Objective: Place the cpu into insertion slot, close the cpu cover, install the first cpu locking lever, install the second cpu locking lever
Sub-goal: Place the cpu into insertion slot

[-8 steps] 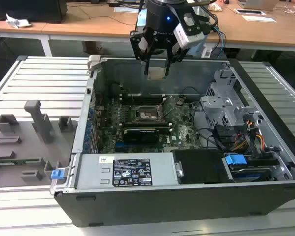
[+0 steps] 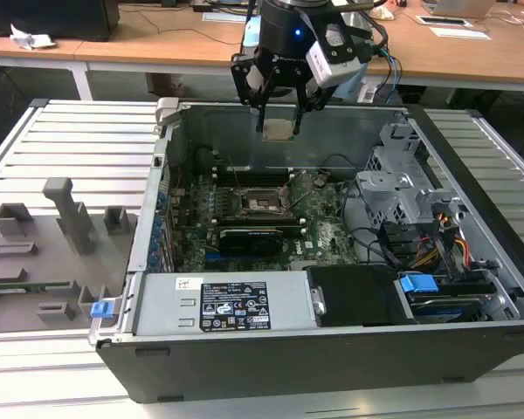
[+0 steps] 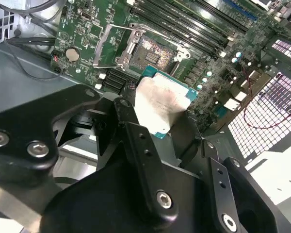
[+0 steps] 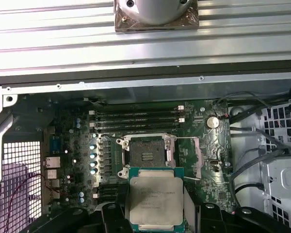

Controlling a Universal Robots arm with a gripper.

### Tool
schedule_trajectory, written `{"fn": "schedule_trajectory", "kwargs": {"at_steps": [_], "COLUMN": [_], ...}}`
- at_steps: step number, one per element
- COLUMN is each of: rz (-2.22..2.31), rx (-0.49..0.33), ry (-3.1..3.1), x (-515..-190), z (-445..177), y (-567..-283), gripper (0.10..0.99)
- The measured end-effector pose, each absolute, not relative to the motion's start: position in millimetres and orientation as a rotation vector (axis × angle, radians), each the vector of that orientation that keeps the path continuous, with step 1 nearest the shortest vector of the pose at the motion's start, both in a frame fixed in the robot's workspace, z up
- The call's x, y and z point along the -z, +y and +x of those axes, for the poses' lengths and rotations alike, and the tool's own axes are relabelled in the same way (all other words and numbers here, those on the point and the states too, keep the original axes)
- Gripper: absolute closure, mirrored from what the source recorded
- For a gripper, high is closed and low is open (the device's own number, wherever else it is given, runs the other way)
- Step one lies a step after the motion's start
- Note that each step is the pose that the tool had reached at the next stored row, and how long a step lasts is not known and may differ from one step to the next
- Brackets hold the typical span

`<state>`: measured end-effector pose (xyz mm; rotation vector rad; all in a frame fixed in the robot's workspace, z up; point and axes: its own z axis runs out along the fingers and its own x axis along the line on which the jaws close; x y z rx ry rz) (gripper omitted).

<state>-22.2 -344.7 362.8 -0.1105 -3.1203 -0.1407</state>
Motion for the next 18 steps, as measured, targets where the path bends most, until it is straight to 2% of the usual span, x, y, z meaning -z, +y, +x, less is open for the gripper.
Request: {"fn": "schedule_trajectory", "kwargs": {"at_steps": [18], "rz": [-0.309], "rx": [0.142], "ry": [-3.113], "x": [-362.7], "z": [-22.2], "y": [-344.7], "gripper": [0.553]}}
